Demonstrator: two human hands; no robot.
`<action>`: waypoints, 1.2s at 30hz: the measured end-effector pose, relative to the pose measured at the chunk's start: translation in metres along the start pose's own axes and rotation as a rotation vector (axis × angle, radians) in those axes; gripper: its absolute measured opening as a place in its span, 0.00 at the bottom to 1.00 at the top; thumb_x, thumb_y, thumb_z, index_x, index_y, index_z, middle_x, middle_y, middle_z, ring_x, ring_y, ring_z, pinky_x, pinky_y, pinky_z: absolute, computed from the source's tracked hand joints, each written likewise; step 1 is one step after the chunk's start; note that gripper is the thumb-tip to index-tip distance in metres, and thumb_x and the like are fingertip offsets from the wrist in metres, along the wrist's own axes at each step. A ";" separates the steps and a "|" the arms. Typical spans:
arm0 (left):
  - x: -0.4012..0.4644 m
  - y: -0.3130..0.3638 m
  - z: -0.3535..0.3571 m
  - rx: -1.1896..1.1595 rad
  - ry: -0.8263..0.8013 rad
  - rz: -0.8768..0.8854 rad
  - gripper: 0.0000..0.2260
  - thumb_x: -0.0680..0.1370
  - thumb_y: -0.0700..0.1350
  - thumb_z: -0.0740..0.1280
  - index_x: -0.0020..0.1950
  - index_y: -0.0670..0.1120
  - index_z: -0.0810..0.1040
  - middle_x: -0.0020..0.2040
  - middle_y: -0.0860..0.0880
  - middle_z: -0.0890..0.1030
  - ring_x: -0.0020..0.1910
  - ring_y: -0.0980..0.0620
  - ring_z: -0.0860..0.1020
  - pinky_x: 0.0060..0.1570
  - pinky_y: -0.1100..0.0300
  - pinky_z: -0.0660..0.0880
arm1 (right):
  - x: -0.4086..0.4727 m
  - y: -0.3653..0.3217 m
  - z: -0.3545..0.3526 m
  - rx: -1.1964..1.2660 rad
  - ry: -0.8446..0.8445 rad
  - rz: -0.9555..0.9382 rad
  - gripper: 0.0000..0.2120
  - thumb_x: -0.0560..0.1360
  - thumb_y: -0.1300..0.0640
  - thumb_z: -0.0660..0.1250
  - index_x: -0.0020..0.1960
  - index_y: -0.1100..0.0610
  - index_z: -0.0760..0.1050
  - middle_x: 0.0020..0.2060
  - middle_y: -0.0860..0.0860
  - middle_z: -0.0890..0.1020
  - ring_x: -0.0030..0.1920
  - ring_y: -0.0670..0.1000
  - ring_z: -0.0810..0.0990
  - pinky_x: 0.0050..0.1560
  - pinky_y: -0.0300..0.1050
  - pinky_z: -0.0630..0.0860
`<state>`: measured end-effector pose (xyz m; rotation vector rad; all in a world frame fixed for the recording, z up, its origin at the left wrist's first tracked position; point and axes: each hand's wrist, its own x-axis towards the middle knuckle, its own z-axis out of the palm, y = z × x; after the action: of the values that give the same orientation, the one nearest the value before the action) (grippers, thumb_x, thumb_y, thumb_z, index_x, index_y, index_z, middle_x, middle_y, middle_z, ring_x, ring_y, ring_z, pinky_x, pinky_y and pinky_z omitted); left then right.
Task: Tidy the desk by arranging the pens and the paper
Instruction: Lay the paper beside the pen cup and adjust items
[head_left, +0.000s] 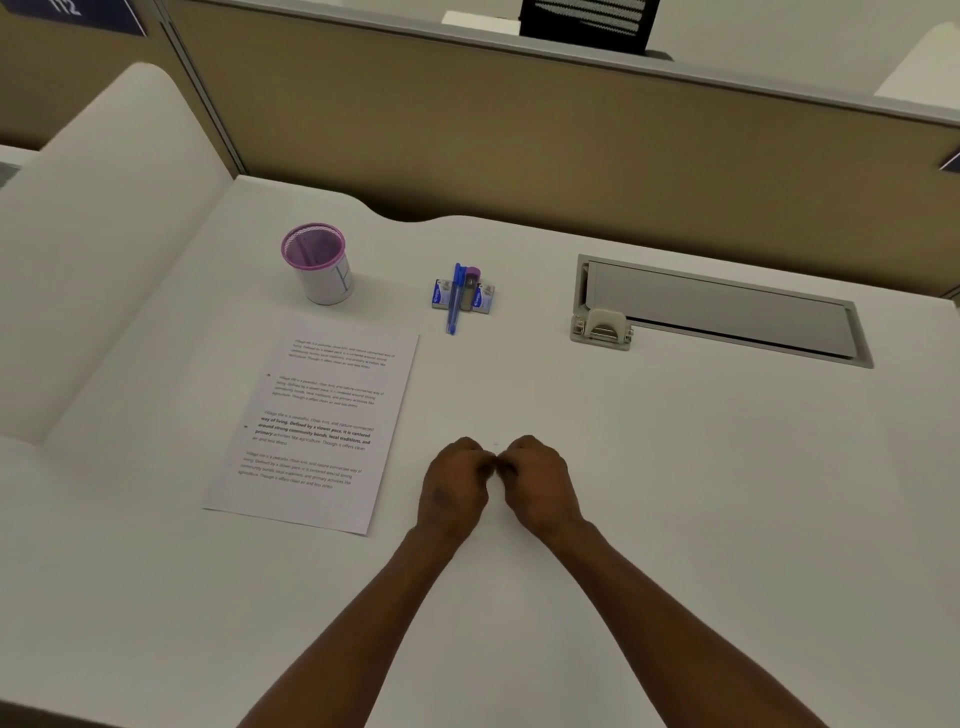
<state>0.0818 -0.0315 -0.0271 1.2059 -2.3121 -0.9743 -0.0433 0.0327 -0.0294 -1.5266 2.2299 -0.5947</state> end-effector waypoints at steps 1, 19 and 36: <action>0.001 0.001 -0.001 -0.040 0.023 -0.008 0.08 0.76 0.36 0.67 0.50 0.42 0.85 0.43 0.47 0.82 0.42 0.51 0.79 0.42 0.60 0.76 | 0.005 -0.001 -0.001 0.039 0.028 0.008 0.08 0.77 0.61 0.65 0.47 0.58 0.84 0.46 0.52 0.82 0.45 0.52 0.81 0.46 0.42 0.75; -0.012 -0.009 -0.003 0.038 0.003 -0.018 0.10 0.78 0.41 0.67 0.57 0.41 0.83 0.47 0.46 0.81 0.46 0.50 0.78 0.46 0.62 0.73 | 0.006 0.022 -0.018 -0.004 -0.137 -0.153 0.18 0.77 0.52 0.67 0.65 0.57 0.77 0.59 0.50 0.78 0.60 0.50 0.74 0.60 0.42 0.71; 0.000 -0.003 0.005 0.220 0.007 0.054 0.05 0.77 0.37 0.66 0.43 0.43 0.81 0.39 0.48 0.77 0.39 0.50 0.74 0.34 0.57 0.71 | 0.019 0.014 -0.008 -0.033 -0.078 -0.163 0.07 0.76 0.52 0.69 0.47 0.55 0.84 0.45 0.49 0.83 0.47 0.50 0.78 0.45 0.45 0.75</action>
<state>0.0802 -0.0307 -0.0326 1.2187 -2.4842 -0.7103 -0.0652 0.0210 -0.0314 -1.7295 2.0813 -0.5381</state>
